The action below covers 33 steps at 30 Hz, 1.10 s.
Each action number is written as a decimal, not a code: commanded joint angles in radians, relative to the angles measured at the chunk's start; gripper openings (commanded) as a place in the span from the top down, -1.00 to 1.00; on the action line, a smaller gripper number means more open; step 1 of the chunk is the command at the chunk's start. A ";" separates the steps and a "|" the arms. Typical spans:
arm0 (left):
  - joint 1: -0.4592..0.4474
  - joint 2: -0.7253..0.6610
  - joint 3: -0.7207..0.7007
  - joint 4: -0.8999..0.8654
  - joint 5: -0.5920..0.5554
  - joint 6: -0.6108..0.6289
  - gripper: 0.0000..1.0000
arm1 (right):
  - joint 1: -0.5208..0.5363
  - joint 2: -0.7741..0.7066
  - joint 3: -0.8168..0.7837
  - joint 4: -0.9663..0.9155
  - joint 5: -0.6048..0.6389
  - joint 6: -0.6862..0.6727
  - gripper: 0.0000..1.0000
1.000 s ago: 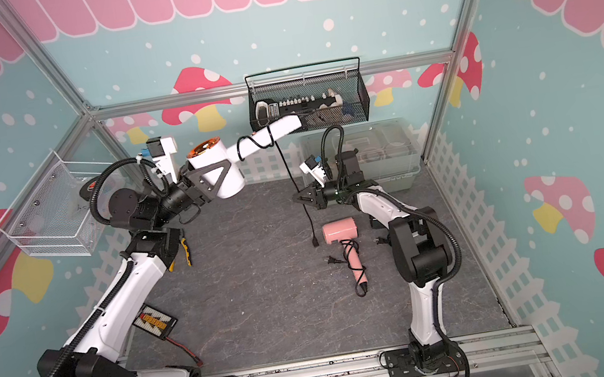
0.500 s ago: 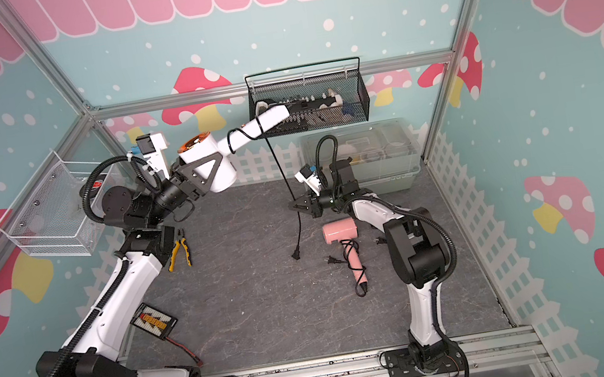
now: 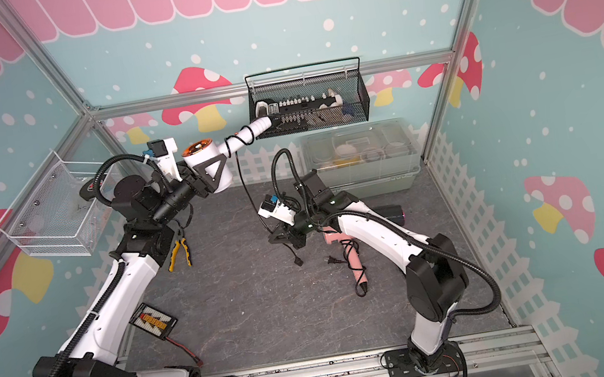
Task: Wrap the cord around the hair dryer
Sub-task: Wrap the power cord around the hair dryer.
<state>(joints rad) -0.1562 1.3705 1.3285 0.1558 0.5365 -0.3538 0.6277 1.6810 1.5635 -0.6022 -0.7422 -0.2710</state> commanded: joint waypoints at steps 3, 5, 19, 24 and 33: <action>0.005 -0.011 0.041 -0.141 -0.034 0.129 1.00 | 0.035 -0.085 0.176 -0.285 0.165 -0.155 1.00; 0.000 -0.011 0.033 -0.180 -0.020 0.144 1.00 | 0.038 -0.094 0.247 -0.336 0.222 -0.181 1.00; -0.056 -0.122 -0.142 -0.376 0.292 0.197 1.00 | 0.014 0.042 0.714 -0.500 0.744 -0.408 1.00; -0.108 -0.144 -0.197 -0.378 0.407 0.163 1.00 | -0.044 0.122 0.838 -0.505 0.776 -0.477 1.00; -0.207 -0.146 -0.295 -0.082 0.557 -0.053 1.00 | -0.215 0.210 0.848 -0.501 0.561 -0.468 1.00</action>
<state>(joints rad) -0.3500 1.2510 1.0340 -0.1120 0.9741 -0.3130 0.4530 1.8915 2.4195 -1.1118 -0.0834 -0.7322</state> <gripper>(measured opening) 0.735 0.048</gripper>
